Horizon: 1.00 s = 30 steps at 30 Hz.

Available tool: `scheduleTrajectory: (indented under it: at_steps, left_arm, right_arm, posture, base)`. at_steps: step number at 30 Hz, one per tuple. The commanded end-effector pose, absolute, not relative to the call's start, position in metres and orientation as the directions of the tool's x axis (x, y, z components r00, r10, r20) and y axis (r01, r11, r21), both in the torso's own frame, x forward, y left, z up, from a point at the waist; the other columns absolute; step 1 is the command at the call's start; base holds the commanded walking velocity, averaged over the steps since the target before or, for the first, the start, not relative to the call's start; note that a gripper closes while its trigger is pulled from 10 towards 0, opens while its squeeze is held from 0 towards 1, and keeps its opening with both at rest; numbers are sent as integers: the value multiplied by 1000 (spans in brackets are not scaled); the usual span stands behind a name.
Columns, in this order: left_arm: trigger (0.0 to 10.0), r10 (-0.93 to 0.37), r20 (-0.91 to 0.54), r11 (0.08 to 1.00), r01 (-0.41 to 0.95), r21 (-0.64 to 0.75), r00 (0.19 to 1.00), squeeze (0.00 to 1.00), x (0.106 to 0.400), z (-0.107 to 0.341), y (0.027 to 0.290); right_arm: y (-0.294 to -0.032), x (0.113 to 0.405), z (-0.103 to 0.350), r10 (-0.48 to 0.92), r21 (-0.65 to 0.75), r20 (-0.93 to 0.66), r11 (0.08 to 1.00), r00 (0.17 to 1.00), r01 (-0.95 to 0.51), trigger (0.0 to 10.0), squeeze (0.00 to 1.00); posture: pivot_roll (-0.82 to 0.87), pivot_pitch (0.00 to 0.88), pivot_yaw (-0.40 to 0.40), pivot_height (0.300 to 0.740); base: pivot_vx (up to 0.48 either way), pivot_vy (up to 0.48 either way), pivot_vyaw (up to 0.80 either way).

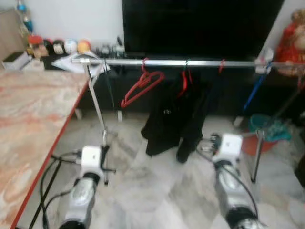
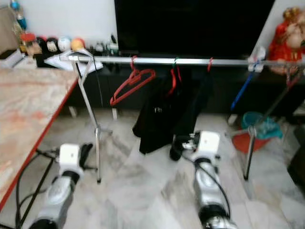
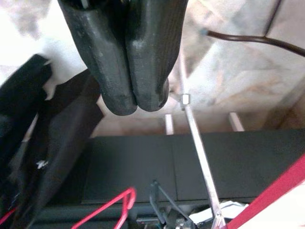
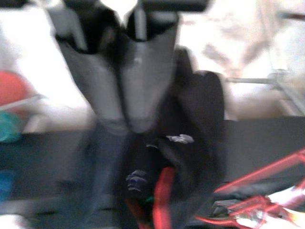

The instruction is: Hang hanger

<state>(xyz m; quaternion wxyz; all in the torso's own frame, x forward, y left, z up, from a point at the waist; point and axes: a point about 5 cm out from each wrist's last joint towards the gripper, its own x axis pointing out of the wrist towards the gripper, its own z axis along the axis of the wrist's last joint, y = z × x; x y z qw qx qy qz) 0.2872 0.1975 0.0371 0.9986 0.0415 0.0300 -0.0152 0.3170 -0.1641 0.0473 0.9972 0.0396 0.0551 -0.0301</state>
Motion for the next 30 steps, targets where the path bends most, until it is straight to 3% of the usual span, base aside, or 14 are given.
scheduleTrajectory:
  at_steps: [1,30]
  left_arm:
    - [10000,-46,-56,996,50,72,997,0,290,39,190]
    - [10000,-57,-64,996,61,67,996,0,290,37,187]
  right_arm:
    - [-178,317,48,-87,57,-113,994,990,94,10000,0]
    - [-181,318,48,-85,57,-119,994,989,92,10000,0]
  posture:
    - [5,0,-29,740]
    - [4,0,-31,740]
  base:
    - [334,0,0]
    - [331,0,0]
